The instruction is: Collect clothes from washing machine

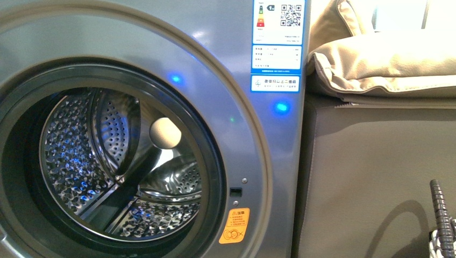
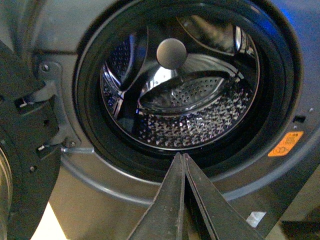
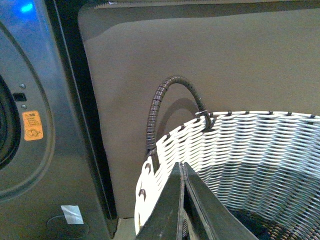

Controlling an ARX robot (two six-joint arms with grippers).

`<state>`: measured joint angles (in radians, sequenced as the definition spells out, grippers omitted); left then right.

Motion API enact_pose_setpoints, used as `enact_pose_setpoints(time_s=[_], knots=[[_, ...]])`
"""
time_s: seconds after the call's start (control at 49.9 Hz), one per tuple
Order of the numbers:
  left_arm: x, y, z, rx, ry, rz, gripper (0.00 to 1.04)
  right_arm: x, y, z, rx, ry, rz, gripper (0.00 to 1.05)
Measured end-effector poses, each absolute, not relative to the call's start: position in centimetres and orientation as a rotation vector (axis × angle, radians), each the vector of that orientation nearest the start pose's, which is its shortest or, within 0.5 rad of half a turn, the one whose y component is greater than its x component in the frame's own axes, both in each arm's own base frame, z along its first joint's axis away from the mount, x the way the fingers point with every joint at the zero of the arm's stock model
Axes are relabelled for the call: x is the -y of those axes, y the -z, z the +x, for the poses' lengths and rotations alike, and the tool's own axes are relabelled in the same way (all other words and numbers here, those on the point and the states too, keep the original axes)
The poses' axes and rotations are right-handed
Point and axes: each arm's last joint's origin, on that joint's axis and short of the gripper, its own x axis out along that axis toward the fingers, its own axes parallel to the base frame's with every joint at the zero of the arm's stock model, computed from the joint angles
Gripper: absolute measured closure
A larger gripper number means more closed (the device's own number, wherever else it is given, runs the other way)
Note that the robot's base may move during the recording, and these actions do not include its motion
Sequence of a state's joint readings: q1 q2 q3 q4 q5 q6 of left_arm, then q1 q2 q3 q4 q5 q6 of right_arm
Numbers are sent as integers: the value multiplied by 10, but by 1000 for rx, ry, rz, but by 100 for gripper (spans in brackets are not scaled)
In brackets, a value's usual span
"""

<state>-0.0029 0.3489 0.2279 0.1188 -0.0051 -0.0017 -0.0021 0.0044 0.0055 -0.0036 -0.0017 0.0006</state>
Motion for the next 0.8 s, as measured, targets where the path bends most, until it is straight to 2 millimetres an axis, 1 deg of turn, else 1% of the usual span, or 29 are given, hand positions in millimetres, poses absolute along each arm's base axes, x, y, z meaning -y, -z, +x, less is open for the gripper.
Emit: enact_pose_setpoints(time_s=[0.06, 0.24, 0.461, 0.581, 0.661, 0.801], knots=[[0, -213, 117, -10, 5, -2, 101, 0, -165, 98, -2, 1, 1, 102], [0, -196, 112, -5, 3, -2, 101, 0, -165, 98, -2, 1, 1, 102], [0, -186, 108, 3, 3, -2, 101, 0, -165, 98, -2, 0, 0, 102], [0, -178, 100, -25, 3, -2, 101, 0, -165, 98, -2, 1, 1, 102], [0, -179, 98, 2, 2, -2, 101, 0, -165, 98, -2, 1, 0, 102], [0, -176, 98, -1, 3, -2, 101, 0, -165, 98, -2, 1, 1, 102]])
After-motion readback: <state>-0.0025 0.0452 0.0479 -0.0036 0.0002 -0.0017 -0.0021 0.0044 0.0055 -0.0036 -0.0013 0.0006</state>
